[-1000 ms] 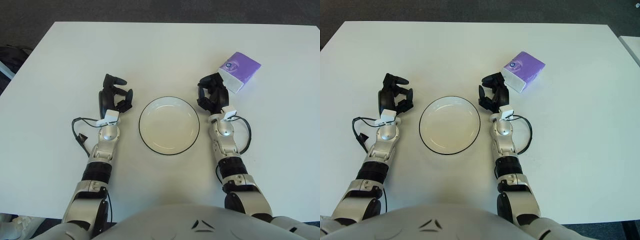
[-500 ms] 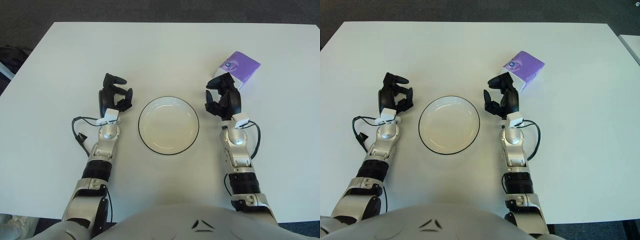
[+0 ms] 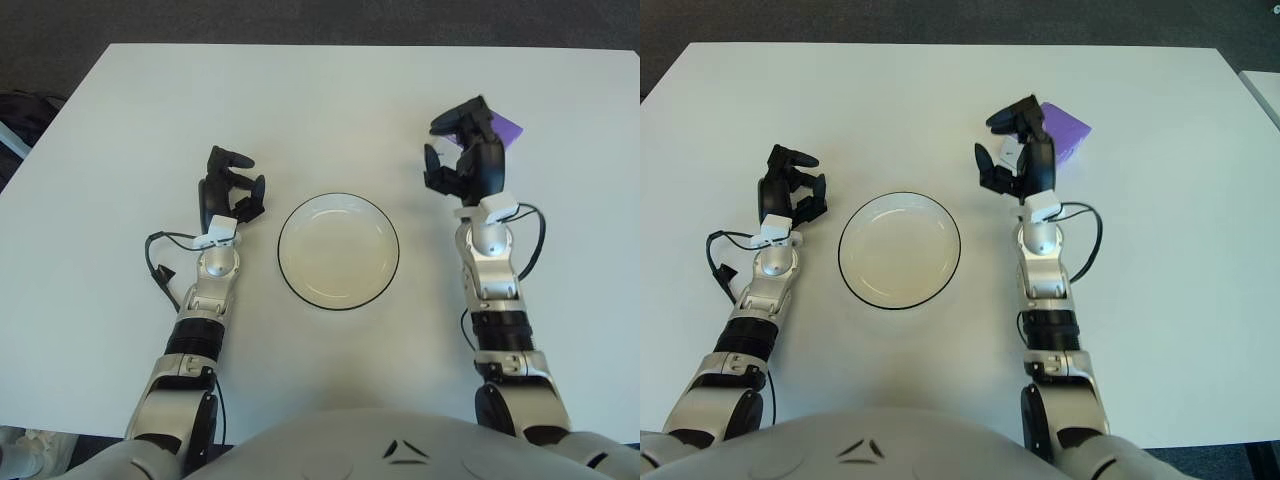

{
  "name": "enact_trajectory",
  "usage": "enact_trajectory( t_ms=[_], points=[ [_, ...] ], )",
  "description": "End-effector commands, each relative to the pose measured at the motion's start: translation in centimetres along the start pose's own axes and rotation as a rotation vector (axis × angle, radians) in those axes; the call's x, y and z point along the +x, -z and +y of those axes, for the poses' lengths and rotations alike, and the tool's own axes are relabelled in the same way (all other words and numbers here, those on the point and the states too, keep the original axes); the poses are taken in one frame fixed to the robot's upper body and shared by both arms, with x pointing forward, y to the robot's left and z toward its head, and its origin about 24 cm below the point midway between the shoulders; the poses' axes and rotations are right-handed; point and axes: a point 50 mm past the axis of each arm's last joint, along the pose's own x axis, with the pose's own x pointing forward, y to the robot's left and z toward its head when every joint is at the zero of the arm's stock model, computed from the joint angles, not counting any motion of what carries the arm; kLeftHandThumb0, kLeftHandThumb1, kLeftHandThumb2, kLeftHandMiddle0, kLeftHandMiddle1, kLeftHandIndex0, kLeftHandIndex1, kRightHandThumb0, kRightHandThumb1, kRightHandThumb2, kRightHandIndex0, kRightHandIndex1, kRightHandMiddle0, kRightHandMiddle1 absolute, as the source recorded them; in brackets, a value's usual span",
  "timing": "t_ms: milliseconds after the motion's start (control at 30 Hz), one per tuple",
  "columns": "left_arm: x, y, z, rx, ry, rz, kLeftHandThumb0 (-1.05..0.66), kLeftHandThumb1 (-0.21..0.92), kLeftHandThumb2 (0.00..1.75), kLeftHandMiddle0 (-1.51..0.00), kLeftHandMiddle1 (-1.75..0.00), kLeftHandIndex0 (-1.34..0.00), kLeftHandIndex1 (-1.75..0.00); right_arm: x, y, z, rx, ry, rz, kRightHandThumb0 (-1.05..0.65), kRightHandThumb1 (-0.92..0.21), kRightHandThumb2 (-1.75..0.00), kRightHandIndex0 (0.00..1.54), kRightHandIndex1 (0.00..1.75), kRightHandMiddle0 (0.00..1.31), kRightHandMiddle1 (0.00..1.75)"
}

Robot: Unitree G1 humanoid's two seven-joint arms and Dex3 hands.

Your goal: Put the tissue paper into the plate.

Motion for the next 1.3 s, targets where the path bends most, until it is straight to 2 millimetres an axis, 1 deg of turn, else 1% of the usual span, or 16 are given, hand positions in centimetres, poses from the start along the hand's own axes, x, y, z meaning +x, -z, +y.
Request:
enact_trajectory(
  t_ms=[0,133,400,567,667,733,767,833,933,1167,1200,1267],
  points=[
    [-3.7,3.4,-1.3,0.013,0.043,0.174,-0.38,0.7,0.82,-0.69,-1.38,-0.35,-1.73,0.5,-0.2,-0.6,-0.035,-0.002,-0.035,0.0,-0.68,-0.81,0.45,1.65,0.22,1.61],
    [-3.7,3.5,-1.4,0.027,0.048,0.173,-0.38,0.7,0.81,-0.69,-1.39,-0.34,-1.73,1.8,-1.6,-0.5,-0.099,-0.045,-0.11,0.0,-0.68,-0.81,0.44,1.66,0.22,1.6],
    [-3.7,3.8,-1.6,0.037,0.061,0.175,-0.38,0.71,0.79,-0.7,-1.42,-0.34,-1.73,3.2,-2.3,-0.9,-0.212,-0.121,-0.161,0.0,-0.66,-0.83,0.45,1.65,0.24,1.6],
    [-3.7,4.0,-1.6,0.046,0.065,0.178,-0.38,0.71,0.79,-0.71,-1.46,-0.34,-1.72,5.7,-3.4,-2.2,-0.367,-0.142,-0.208,0.0,-0.66,-0.82,0.46,1.63,0.25,1.6],
    [-3.7,4.1,-1.7,0.047,0.065,0.181,-0.38,0.71,0.79,-0.71,-1.47,-0.34,-1.72,6.9,-3.9,-2.9,-0.435,-0.145,-0.227,0.0,-0.72,-0.72,0.44,1.58,0.25,1.6],
    [-3.6,4.1,-1.7,0.047,0.066,0.184,-0.38,0.71,0.79,-0.71,-1.47,-0.34,-1.72,8.0,-4.0,-3.6,-0.508,-0.156,-0.227,0.0,-0.75,-0.66,0.42,1.55,0.25,1.61],
    [-3.6,4.2,-1.7,0.046,0.067,0.186,-0.38,0.71,0.79,-0.71,-1.47,-0.34,-1.72,8.5,-4.0,-3.7,-0.546,-0.165,-0.231,0.0,-0.79,-0.6,0.42,1.53,0.25,1.6],
    [-3.6,4.3,-1.8,0.046,0.068,0.19,-0.38,0.71,0.79,-0.71,-1.47,-0.34,-1.72,9.1,-3.8,-3.8,-0.604,-0.182,-0.236,-0.01,-0.87,-0.47,0.39,1.49,0.25,1.59],
    [-3.6,4.4,-1.8,0.046,0.069,0.196,-0.38,0.71,0.79,-0.72,-1.47,-0.34,-1.72,10.1,-3.3,-3.9,-0.685,-0.215,-0.234,-0.01,-0.9,-0.41,0.38,1.47,0.25,1.6],
    [-3.4,4.4,-1.9,0.044,0.064,0.201,-0.38,0.71,0.79,-0.74,-1.49,-0.35,-1.71,12.5,-1.4,-5.1,-0.931,-0.32,-0.153,-0.01,-0.92,-0.4,0.35,1.47,0.23,1.63],
    [-3.4,4.4,-1.9,0.043,0.065,0.202,-0.38,0.71,0.79,-0.75,-1.49,-0.36,-1.71,12.9,-0.9,-5.5,-0.993,-0.347,-0.12,-0.01,-0.92,-0.41,0.34,1.48,0.21,1.64],
    [-3.4,4.5,-1.9,0.042,0.066,0.203,-0.38,0.71,0.78,-0.75,-1.5,-0.36,-1.71,13.3,-0.3,-5.9,-1.061,-0.374,-0.084,-0.01,-0.92,-0.43,0.33,1.51,0.17,1.66]
  ],
)
